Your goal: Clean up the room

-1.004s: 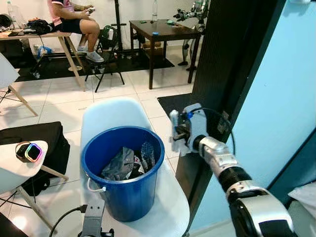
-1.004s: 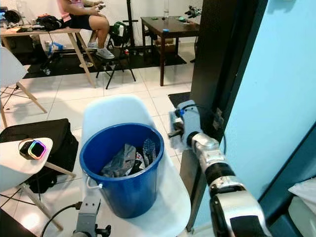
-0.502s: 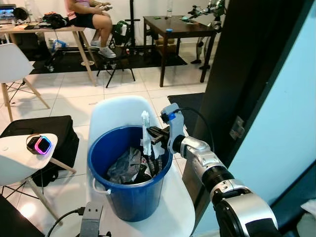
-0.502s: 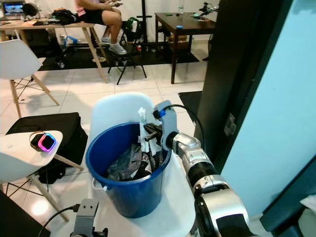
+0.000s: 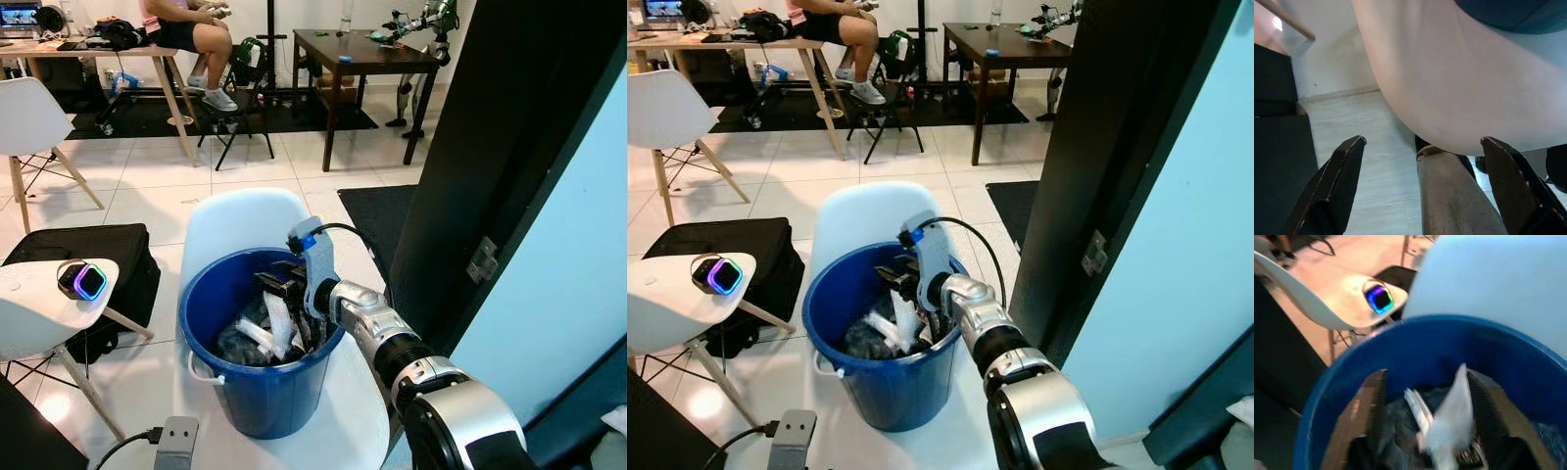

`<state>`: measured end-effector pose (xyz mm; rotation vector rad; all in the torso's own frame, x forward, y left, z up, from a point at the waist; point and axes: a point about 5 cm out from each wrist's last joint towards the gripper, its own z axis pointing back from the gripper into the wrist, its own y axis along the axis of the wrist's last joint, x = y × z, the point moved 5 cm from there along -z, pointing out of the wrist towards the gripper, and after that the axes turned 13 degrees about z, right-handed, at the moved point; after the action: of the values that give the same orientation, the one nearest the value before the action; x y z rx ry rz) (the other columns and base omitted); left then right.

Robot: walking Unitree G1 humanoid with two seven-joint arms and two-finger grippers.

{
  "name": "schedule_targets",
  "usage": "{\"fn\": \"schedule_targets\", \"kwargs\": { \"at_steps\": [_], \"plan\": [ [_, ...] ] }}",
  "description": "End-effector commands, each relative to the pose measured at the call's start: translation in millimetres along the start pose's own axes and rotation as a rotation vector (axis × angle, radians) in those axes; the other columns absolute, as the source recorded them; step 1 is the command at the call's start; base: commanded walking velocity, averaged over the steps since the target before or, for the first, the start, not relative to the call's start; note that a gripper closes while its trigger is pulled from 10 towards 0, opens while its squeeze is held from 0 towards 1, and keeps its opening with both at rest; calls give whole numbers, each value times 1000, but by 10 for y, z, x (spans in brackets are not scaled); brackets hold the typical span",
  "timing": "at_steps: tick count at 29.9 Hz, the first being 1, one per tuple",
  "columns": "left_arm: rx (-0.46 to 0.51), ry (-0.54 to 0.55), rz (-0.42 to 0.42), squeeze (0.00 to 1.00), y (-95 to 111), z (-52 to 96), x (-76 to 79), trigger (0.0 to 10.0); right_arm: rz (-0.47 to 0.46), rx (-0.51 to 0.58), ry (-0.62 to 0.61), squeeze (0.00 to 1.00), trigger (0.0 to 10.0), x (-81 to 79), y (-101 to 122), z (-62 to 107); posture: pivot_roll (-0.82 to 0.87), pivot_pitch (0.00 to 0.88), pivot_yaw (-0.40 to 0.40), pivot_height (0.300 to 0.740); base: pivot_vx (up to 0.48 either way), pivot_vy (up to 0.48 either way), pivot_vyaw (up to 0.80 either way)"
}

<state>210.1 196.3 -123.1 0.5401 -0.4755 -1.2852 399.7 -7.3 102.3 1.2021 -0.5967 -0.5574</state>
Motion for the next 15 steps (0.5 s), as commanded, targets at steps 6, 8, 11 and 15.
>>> {"fn": "schedule_targets", "kwargs": {
  "at_steps": [6,8,11,15],
  "plan": [
    [-8,2,17,0,35,-11,-28,10000,-43,48,-108,1000,10000,328,-4,164,31,0,-58,740,0,0,0],
    [-12,4,19,0,36,-13,-32,10000,-60,68,-122,1000,10000,390,12,201,31,0,-58,740,0,0,0],
    [-20,11,17,0,42,-18,-37,10000,-61,104,-137,1000,10000,509,30,296,23,0,-54,740,0,0,0],
    [-29,17,20,0,47,-23,-42,10000,-67,130,-157,1000,10000,613,20,393,18,0,-52,740,0,0,0]
  ]
}}
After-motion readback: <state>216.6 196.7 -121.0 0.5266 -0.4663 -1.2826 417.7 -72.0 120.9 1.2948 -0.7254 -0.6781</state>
